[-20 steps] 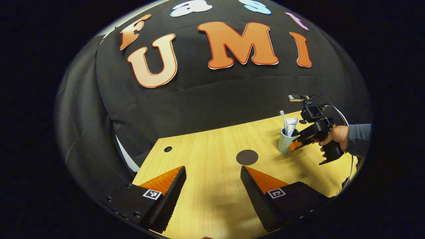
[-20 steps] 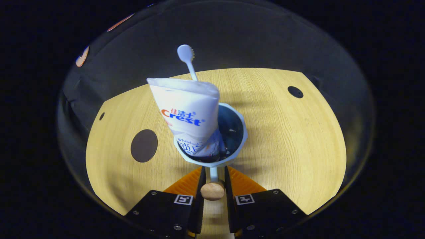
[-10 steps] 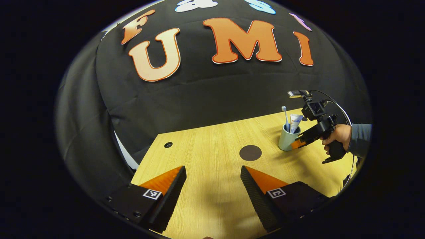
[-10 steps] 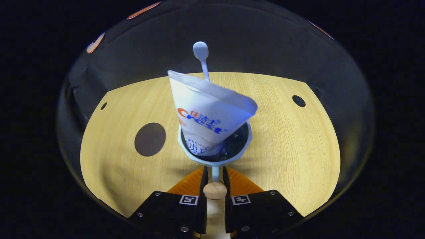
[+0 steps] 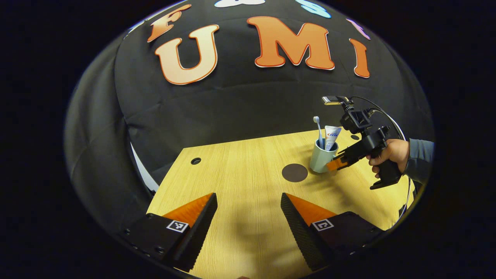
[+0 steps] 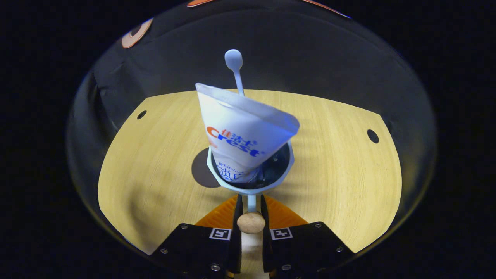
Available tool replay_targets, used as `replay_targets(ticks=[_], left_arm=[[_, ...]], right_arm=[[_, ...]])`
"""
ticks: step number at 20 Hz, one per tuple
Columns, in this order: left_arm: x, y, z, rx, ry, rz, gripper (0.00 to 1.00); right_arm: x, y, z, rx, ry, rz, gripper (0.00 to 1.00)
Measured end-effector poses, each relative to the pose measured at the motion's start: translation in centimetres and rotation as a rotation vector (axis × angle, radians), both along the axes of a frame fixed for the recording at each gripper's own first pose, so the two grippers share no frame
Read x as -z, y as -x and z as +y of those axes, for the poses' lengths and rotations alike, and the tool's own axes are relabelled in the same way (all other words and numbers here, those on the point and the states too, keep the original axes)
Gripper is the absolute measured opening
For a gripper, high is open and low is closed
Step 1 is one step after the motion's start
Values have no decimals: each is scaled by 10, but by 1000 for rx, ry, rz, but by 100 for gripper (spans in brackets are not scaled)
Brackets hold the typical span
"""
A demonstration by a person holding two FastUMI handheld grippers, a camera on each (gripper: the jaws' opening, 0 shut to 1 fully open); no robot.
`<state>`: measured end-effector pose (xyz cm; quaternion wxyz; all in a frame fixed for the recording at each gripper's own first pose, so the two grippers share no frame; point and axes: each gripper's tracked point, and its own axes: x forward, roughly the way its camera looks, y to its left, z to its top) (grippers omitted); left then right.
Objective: Put the toothbrush and toothpaste on the desktop into the cup, then pick up the cup and place it on the coaster on the desktop.
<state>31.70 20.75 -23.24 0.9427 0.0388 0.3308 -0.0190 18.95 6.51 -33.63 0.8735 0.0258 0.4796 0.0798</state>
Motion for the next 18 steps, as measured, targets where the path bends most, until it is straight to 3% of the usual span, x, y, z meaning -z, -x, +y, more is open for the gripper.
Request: replay_targets(ticks=[7,8,9,15,18], left_arm=[[14,18,30,-68,-6,35,99],[16,19,33,-78,-7,41,96],[19,22,37,-89,-9,51,99],[27,27,41,-122,-3,91,99],[27,22,38,-109,1,96,99]], right_arm=[[-1,-2,4,-72,-16,4,22],[0,-2,4,-80,-15,10,22],[0,-2,4,-86,-9,18,22],[-1,-1,3,-96,9,30,22],[-3,3,5,-100,-11,48,30]])
